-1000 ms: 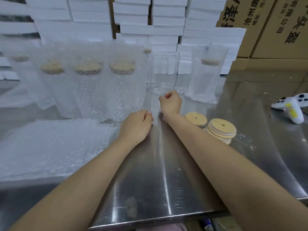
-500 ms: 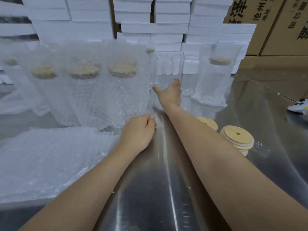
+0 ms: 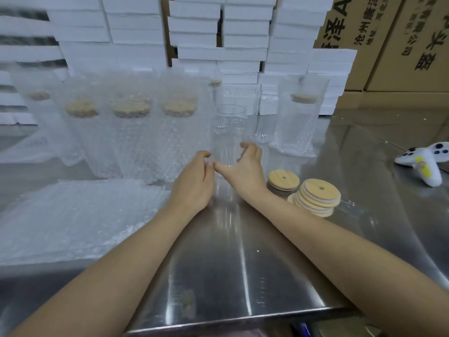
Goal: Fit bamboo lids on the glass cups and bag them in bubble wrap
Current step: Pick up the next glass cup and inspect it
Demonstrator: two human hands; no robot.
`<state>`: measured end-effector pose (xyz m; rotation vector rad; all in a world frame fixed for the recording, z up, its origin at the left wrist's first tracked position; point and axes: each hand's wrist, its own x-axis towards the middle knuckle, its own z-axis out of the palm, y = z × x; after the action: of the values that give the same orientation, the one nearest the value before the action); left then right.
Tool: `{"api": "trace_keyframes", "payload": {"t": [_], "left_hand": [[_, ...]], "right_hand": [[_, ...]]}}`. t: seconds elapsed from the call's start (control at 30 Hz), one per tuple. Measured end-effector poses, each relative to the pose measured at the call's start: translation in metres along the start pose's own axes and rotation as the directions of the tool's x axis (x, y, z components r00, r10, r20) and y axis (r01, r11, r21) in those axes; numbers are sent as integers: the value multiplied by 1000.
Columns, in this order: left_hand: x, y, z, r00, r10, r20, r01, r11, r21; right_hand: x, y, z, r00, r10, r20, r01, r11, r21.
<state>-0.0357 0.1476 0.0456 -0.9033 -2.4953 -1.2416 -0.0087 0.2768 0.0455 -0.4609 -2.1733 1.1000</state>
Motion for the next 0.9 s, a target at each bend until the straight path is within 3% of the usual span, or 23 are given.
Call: {"api": "trace_keyframes", "payload": {"t": [0.1,0.23,0.37,0.5,0.6,0.73,0.8,0.9], "left_hand": [[-9,10,-5,1000,-7,-19,4,982,-186],[-18,22,-14,996,25,84,27,823,-568],[-16,28,-12,992,107,70,-25,699,-715],[-12,25,-12,979,-40,202,199,430,-881],[-12,24,-15,902,40,430,413,209,-886],[-14,26,-24,645,228,730,762,-119,-636],[-15,27,-29,591,268,761,806,-159,-570],[-13,25,-28,602,197,774,798,-129,-588]], "right_hand": [[-17,-9,-17,999,3,47,-10,988,156],[-25,-26,-22,999,-18,35,7,956,294],[-31,-33,-20,999,-37,40,17,911,413],[-13,-35,-26,971,223,82,-223,736,640],[-5,-31,-36,952,180,249,-306,640,705],[-9,-27,-46,845,59,531,-513,369,775],[-10,-27,-48,831,-9,557,-533,277,799],[-10,-27,-48,826,-72,559,-534,217,817]]}}
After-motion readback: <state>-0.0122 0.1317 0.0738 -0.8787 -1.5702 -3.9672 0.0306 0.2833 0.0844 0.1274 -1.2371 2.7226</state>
